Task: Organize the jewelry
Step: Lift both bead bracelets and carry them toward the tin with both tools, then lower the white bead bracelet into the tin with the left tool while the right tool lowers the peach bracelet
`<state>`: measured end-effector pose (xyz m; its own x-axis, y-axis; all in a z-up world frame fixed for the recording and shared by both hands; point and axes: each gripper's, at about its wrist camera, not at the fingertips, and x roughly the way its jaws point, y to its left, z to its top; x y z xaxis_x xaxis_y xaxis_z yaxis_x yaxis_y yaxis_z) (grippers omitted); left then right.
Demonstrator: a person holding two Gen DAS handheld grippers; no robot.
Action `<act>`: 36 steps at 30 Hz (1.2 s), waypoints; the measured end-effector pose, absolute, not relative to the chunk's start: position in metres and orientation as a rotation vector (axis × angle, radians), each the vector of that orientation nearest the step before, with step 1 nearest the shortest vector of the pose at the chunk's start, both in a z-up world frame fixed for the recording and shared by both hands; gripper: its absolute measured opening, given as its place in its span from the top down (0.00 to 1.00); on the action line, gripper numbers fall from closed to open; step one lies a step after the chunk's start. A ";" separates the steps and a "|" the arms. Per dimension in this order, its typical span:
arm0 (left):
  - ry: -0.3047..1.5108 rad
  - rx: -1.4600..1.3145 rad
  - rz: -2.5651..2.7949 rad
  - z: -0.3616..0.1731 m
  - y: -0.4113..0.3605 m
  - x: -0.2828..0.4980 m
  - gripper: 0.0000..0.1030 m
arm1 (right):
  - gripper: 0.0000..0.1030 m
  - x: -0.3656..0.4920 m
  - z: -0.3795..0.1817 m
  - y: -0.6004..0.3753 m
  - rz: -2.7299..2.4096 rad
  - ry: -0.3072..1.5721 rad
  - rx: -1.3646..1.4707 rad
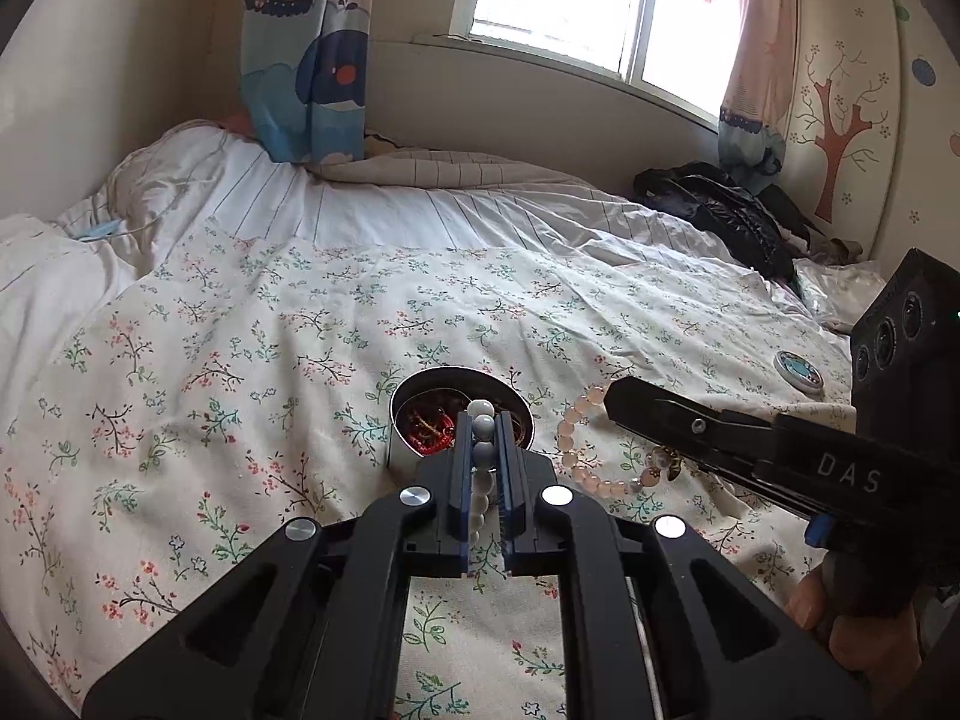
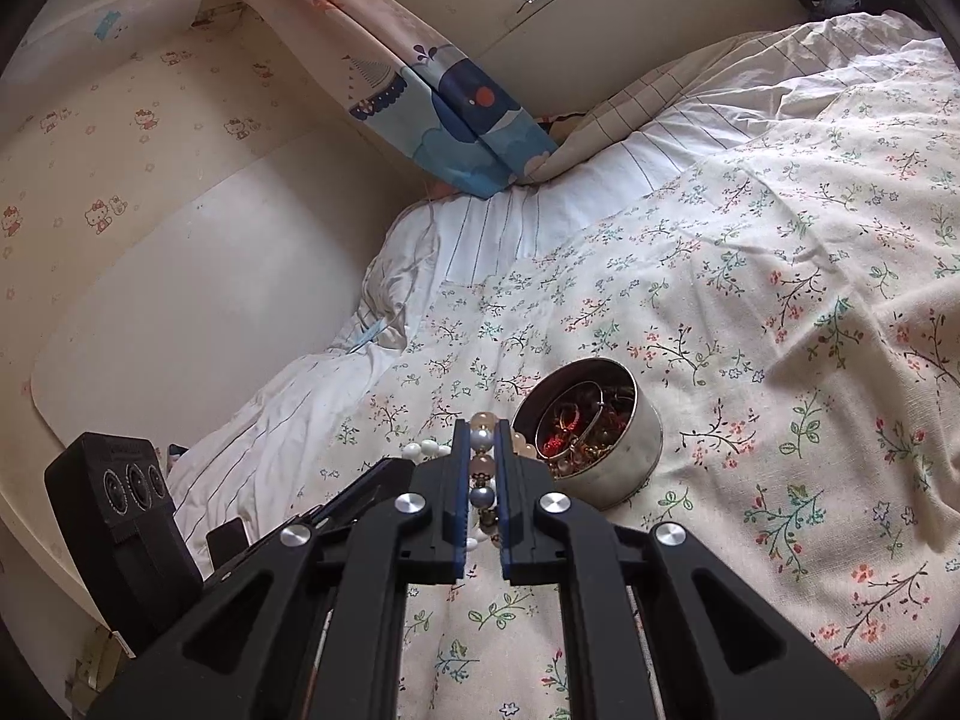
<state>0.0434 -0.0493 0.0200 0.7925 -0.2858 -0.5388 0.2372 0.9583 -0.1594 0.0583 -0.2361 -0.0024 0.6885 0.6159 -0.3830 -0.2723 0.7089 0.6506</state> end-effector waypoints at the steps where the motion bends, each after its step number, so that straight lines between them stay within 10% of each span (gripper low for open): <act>1: 0.591 -0.084 -0.279 0.020 -0.049 0.044 0.93 | 0.92 0.059 -0.002 -0.236 0.532 0.630 0.594; 36: 0.554 -0.114 -0.255 0.029 -0.052 0.070 0.93 | 0.92 0.089 0.001 -0.225 0.531 0.604 0.608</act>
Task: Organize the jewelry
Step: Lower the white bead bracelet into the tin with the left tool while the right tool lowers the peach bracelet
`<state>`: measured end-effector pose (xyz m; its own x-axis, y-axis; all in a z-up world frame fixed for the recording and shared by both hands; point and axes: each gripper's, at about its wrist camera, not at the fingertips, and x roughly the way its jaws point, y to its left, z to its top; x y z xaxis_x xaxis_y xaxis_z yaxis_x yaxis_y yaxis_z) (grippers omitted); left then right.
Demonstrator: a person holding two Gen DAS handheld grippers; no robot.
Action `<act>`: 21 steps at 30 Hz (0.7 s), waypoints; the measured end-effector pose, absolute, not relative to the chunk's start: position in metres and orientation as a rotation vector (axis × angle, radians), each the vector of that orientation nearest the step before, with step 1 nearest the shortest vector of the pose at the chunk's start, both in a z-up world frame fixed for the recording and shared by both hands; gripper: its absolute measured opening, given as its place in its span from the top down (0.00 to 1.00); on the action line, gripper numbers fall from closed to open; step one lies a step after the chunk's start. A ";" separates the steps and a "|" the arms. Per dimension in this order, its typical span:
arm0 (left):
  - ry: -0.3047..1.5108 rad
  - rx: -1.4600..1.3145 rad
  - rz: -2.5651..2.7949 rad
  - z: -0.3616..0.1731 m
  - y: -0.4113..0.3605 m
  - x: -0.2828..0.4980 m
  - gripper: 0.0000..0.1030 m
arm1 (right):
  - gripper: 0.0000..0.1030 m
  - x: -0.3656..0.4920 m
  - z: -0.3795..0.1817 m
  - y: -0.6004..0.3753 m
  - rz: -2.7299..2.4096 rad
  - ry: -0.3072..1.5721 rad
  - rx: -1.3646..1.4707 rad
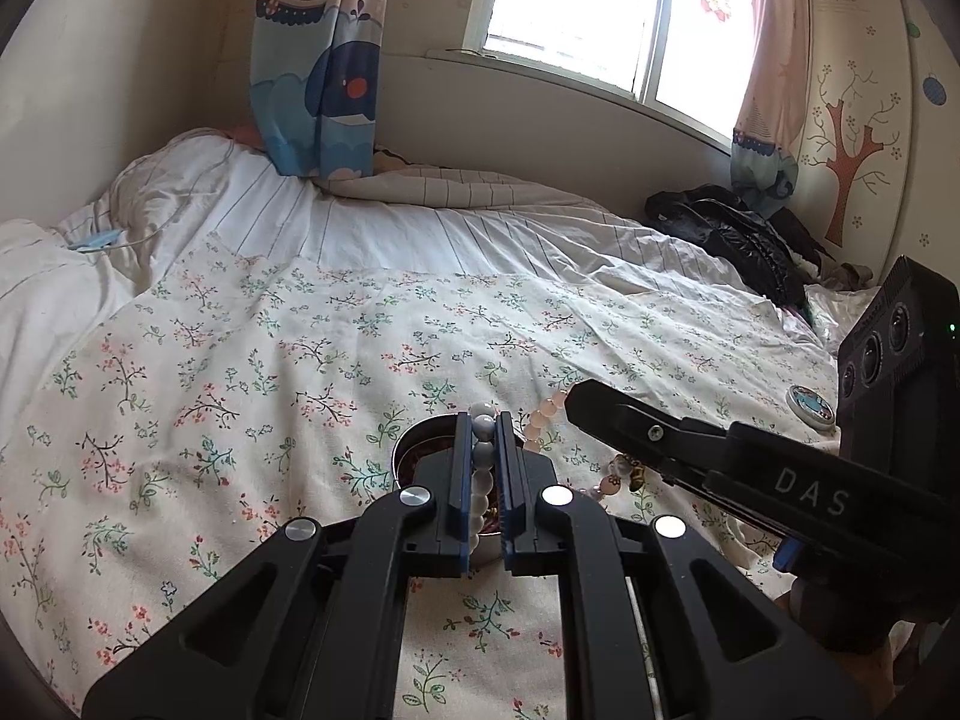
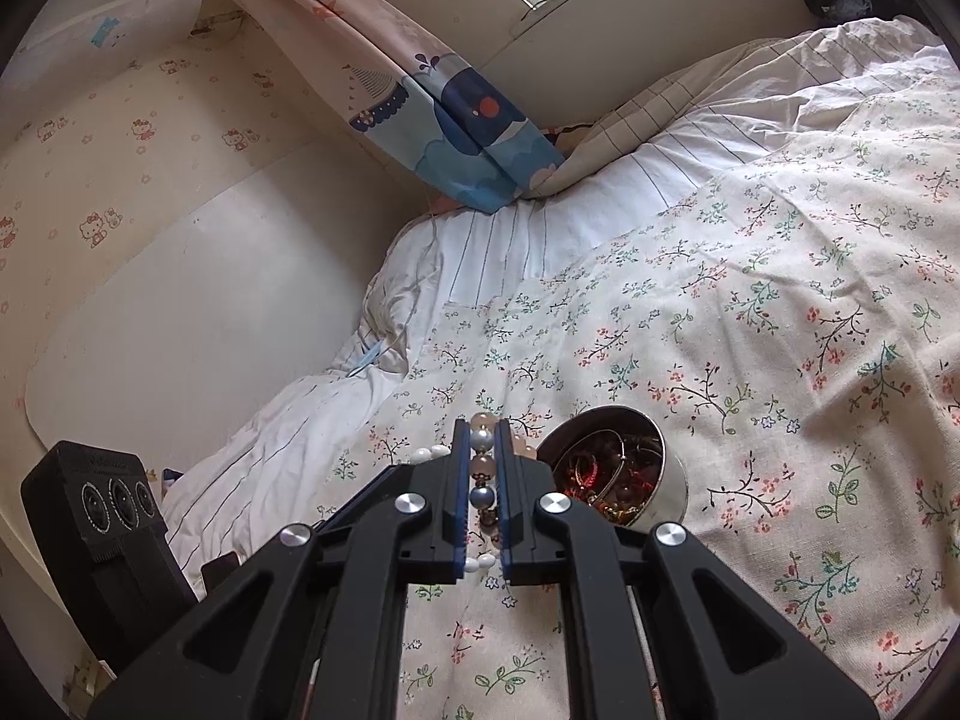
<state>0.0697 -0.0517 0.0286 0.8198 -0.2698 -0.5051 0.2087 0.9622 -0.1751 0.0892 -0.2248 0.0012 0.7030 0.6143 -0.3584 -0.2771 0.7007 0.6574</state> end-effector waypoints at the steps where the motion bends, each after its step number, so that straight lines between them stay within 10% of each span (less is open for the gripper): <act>1: 0.555 -0.113 -0.256 0.028 -0.052 0.070 0.93 | 0.92 0.090 0.001 -0.225 0.531 0.604 0.610; 21: 0.566 -0.109 -0.258 0.023 -0.061 0.089 0.93 | 0.91 0.106 -0.003 -0.226 0.521 0.615 0.627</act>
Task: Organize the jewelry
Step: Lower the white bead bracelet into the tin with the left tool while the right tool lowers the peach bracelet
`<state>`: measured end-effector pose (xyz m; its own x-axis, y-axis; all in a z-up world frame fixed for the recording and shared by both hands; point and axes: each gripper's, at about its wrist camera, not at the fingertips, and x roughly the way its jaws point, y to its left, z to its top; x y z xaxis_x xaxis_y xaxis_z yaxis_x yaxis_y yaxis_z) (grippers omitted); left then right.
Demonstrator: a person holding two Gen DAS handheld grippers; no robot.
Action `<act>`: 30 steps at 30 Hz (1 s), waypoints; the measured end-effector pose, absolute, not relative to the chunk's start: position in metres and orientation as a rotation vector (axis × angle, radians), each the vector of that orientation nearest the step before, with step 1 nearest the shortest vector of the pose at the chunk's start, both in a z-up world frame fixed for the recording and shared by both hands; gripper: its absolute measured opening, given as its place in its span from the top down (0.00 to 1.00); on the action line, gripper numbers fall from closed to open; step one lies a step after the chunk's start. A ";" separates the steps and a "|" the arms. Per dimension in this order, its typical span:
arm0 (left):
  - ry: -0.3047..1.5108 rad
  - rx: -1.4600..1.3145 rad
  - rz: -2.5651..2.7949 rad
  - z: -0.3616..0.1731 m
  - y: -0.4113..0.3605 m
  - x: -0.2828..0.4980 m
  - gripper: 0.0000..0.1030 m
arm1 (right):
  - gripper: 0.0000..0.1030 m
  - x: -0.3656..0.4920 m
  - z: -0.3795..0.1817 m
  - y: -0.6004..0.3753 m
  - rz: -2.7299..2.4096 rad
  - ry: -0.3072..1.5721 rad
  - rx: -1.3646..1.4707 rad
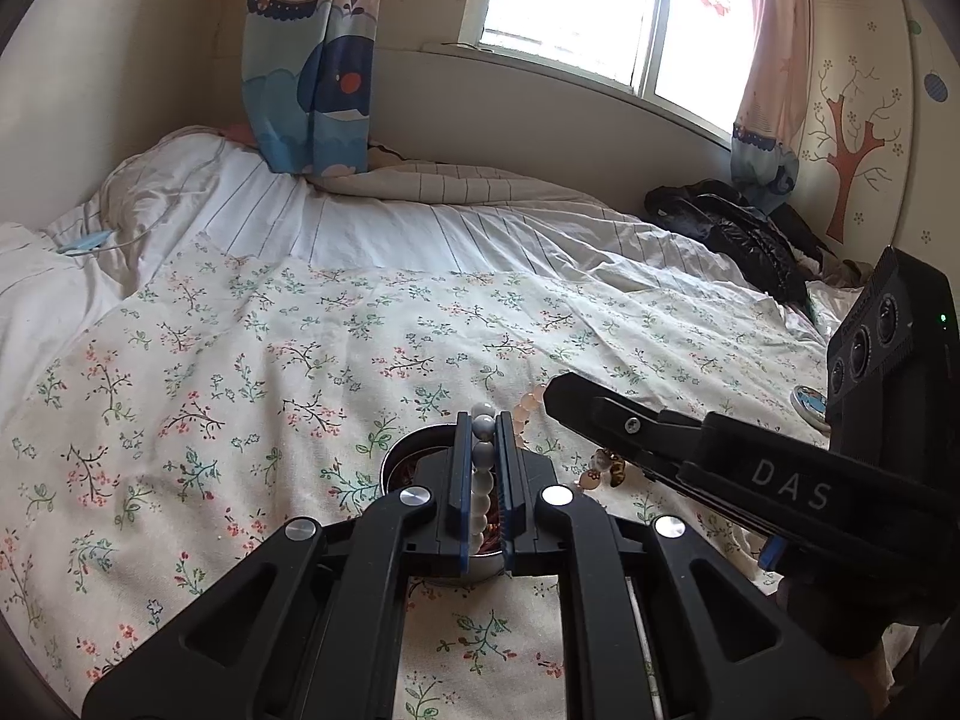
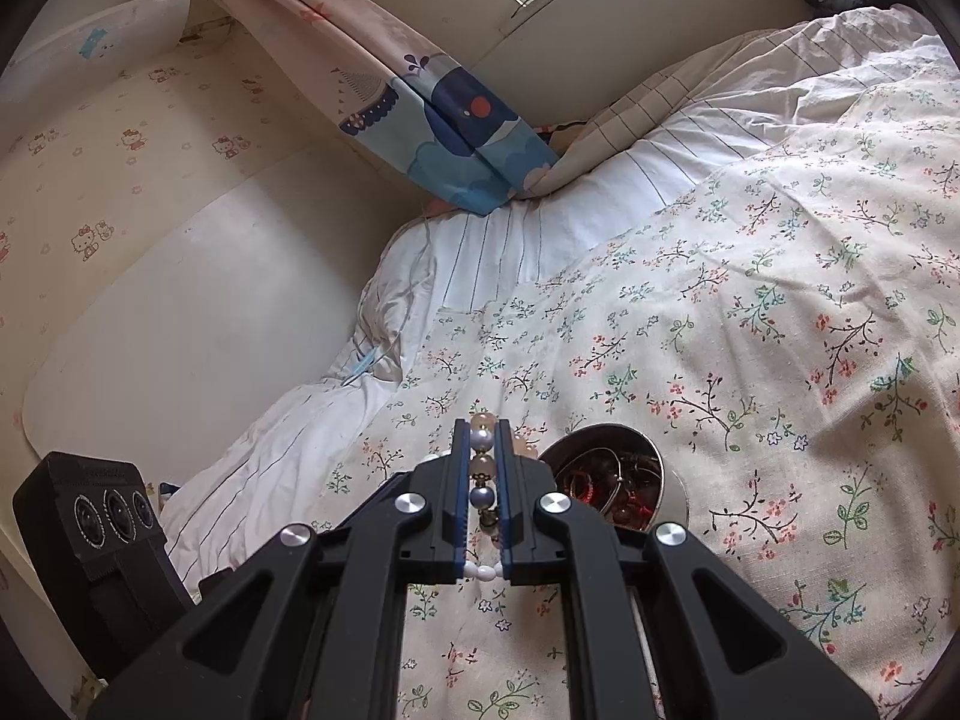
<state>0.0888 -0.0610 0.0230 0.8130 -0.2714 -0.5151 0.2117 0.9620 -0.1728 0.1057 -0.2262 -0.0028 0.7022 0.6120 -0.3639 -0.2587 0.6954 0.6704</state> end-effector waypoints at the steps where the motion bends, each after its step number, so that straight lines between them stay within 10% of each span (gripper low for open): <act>1: 0.566 -0.110 -0.259 0.023 -0.061 0.089 0.93 | 0.91 0.107 -0.003 -0.226 0.520 0.616 0.627; 30: 0.580 -0.120 -0.267 0.016 -0.067 0.106 0.93 | 0.90 0.125 -0.010 -0.225 0.502 0.633 0.628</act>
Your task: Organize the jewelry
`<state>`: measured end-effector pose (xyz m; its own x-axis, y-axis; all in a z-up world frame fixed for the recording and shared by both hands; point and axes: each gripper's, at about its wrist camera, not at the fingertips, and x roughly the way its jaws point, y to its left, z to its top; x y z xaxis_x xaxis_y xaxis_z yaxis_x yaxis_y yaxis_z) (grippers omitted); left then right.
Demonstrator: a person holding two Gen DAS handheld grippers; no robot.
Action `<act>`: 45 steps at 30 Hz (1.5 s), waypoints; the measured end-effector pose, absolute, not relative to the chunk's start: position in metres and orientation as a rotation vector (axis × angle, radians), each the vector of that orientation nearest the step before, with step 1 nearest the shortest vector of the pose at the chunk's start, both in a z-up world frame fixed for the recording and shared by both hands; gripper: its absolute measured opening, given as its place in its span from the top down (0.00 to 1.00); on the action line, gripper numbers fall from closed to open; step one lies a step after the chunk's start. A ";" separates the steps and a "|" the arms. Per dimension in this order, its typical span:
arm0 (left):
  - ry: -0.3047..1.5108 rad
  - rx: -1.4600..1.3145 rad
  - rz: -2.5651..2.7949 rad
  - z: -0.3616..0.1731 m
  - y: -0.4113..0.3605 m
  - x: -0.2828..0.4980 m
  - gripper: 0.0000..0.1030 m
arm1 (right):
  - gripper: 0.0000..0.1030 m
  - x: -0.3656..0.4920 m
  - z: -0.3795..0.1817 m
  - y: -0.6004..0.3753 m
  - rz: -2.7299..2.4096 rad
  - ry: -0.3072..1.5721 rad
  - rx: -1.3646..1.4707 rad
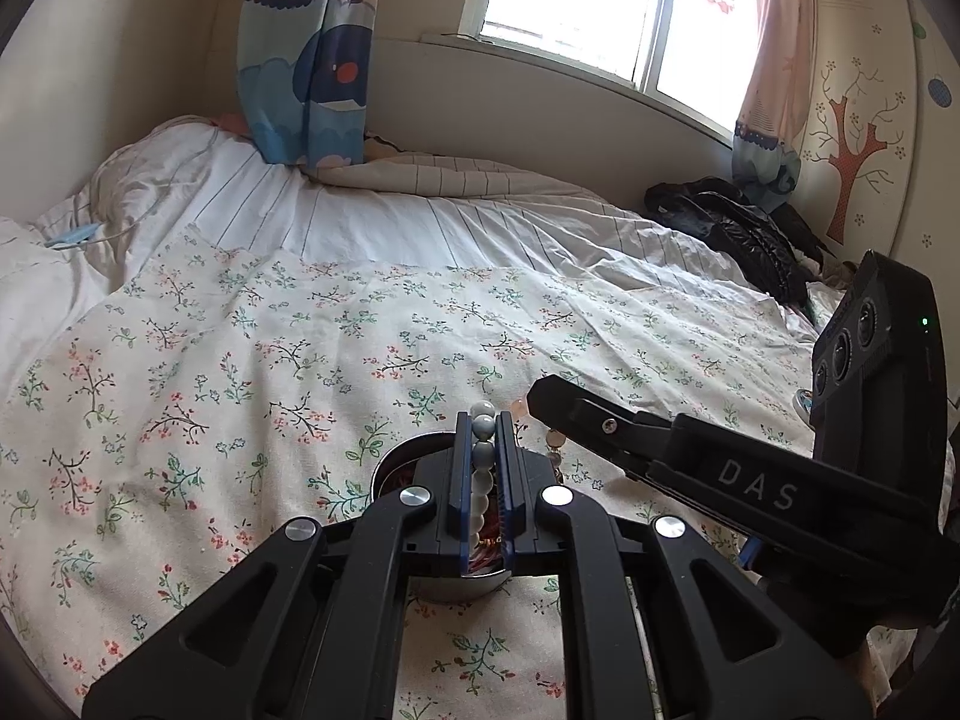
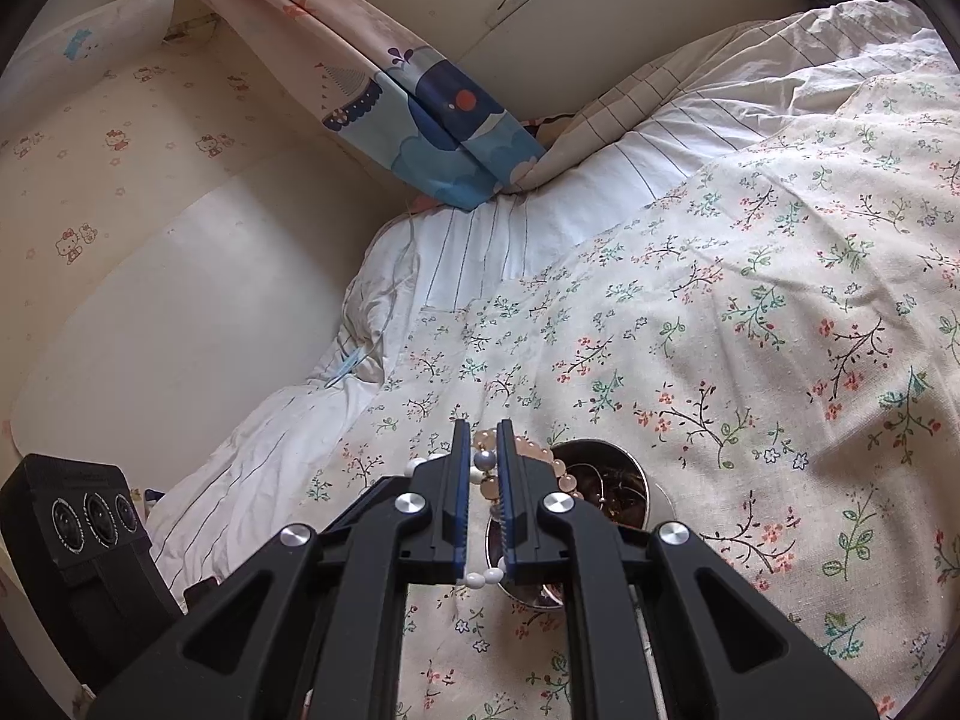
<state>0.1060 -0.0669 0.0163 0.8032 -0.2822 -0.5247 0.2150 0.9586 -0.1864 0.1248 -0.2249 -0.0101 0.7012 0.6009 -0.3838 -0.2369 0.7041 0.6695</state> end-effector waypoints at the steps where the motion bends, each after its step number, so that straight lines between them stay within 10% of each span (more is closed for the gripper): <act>1: 0.581 -0.120 -0.268 0.016 -0.067 0.107 0.93 | 0.90 0.125 -0.010 -0.225 0.501 0.633 0.628; 31: 0.645 -0.143 -0.259 0.006 -0.070 0.125 0.92 | 0.90 0.132 -0.012 -0.234 0.488 0.625 0.649; 39: 0.600 -0.125 -0.184 0.014 -0.062 0.120 0.27 | 0.87 0.131 -0.011 -0.235 0.470 0.636 0.642; 45: 0.621 -0.094 -0.103 0.013 -0.050 0.110 0.11 | 0.54 0.116 -0.010 -0.238 0.354 0.652 0.561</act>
<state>0.1097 -0.0500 0.0129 0.8084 -0.1244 -0.5754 0.0680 0.9906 -0.1186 0.1161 -0.2383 -0.0099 0.7440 0.4751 -0.4699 -0.1346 0.7953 0.5910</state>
